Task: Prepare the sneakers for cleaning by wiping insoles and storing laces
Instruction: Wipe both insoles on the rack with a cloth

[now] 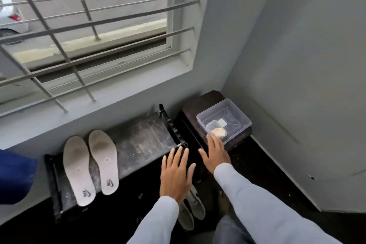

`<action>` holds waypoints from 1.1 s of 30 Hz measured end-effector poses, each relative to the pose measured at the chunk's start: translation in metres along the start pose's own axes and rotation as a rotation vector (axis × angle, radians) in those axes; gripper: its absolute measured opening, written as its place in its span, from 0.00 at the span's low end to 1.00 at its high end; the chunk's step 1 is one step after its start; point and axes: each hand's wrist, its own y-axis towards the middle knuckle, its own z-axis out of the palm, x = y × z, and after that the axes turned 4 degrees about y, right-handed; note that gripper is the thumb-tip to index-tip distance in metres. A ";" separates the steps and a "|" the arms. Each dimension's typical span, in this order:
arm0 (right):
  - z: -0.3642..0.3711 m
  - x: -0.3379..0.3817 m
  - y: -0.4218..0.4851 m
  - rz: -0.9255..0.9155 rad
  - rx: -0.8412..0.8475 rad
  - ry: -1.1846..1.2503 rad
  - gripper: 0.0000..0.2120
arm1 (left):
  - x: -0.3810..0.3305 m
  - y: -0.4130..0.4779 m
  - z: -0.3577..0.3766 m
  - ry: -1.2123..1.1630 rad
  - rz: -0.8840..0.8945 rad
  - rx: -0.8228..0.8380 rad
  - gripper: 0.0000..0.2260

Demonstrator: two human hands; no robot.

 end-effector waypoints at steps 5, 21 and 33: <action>-0.010 -0.097 0.094 0.015 0.114 -0.062 0.24 | -0.067 0.077 0.062 -0.022 -0.068 0.047 0.23; 0.021 -0.160 0.215 -0.413 0.412 -0.246 0.17 | -0.144 0.179 0.181 -0.148 -0.447 0.285 0.23; -0.017 -0.137 0.179 -0.443 0.018 0.158 0.09 | -0.139 0.136 0.131 -0.565 -0.797 -0.135 0.16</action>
